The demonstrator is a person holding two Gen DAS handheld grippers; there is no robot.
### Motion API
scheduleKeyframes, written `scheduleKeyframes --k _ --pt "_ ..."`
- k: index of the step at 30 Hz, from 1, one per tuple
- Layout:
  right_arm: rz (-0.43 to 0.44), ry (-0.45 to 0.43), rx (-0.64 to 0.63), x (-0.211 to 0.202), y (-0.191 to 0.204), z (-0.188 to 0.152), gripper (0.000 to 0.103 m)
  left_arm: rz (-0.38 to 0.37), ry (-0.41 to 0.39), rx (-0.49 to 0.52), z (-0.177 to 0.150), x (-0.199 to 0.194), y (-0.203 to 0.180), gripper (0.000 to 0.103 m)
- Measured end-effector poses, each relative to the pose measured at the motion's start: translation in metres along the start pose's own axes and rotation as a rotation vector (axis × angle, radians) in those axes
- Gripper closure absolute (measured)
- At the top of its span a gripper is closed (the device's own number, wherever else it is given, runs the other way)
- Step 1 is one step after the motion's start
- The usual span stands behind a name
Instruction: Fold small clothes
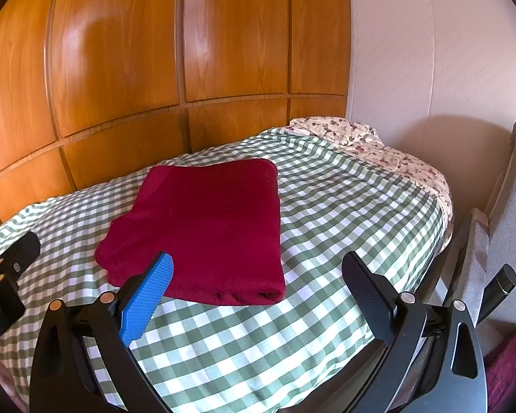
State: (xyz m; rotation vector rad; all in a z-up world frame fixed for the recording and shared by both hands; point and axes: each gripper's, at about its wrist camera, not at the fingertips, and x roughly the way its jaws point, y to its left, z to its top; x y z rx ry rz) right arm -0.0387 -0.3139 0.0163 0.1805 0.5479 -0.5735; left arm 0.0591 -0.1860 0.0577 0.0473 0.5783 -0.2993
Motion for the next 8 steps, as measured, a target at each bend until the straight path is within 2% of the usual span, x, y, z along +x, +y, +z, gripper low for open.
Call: scheduleKeyframes --k 4,8 --pt "-0.01 0.014 0.069 0.017 -0.027 0.015 0.004 0.008 0.044 -0.026 -0.005 0.01 0.006 0.003" --pt "-0.079 0.05 0.159 0.058 -0.07 0.036 0.004 0.03 0.082 -0.047 -0.011 0.024 0.016 0.003"
